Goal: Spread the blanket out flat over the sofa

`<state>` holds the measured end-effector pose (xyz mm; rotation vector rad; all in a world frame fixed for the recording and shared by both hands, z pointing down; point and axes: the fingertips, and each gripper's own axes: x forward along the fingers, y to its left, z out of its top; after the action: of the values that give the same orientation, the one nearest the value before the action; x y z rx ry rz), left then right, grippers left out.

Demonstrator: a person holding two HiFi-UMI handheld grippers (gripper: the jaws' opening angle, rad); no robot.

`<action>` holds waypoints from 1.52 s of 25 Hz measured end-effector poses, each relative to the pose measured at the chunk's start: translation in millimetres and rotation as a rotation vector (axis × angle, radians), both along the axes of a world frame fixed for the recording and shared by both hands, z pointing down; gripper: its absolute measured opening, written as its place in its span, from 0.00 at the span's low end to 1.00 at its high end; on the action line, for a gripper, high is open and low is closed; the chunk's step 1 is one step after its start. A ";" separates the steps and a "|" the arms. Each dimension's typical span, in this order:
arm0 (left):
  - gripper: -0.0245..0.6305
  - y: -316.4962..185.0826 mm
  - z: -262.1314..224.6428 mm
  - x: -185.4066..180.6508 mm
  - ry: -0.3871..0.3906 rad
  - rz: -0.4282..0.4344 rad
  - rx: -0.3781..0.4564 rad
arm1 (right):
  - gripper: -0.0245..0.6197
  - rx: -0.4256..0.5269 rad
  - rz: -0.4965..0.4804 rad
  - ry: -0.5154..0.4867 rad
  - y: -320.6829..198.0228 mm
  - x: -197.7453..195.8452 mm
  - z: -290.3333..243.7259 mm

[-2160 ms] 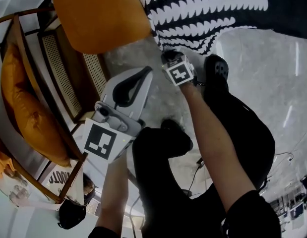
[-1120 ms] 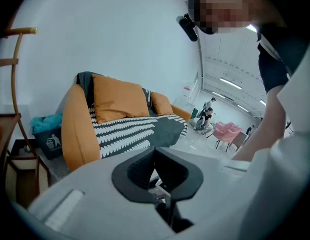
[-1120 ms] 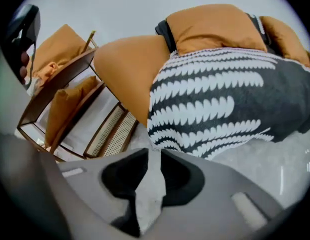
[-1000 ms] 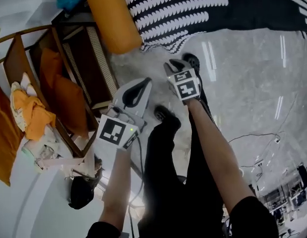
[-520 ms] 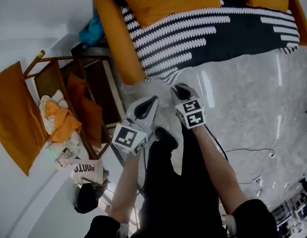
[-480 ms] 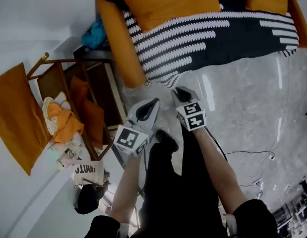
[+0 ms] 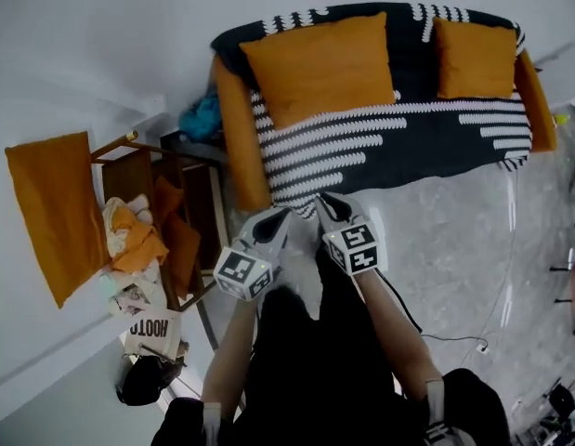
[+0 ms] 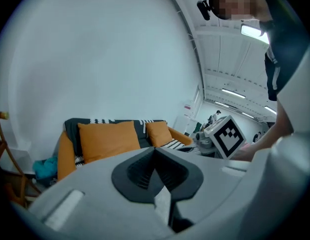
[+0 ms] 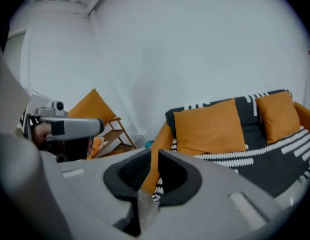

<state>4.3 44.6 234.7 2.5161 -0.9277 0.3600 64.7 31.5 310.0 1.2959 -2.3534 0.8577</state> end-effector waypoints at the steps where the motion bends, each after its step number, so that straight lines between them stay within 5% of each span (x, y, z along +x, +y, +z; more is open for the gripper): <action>1: 0.05 -2.8 -11.0 3.5 0.002 -0.007 0.014 | 0.11 0.023 -0.009 -0.001 -4.1 4.5 -15.2; 15: 0.05 -41.6 -106.1 -13.2 0.077 -0.013 0.148 | 0.04 0.223 0.009 -0.003 -39.6 10.7 -143.7; 38: 0.05 -53.3 -164.1 -64.1 0.137 0.226 0.242 | 0.04 0.401 0.152 -0.011 -20.7 -49.3 -227.2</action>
<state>-59.9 -8.7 70.6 2.8357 -0.6699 0.1470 15.4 10.8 82.8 1.6422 -2.5482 0.4417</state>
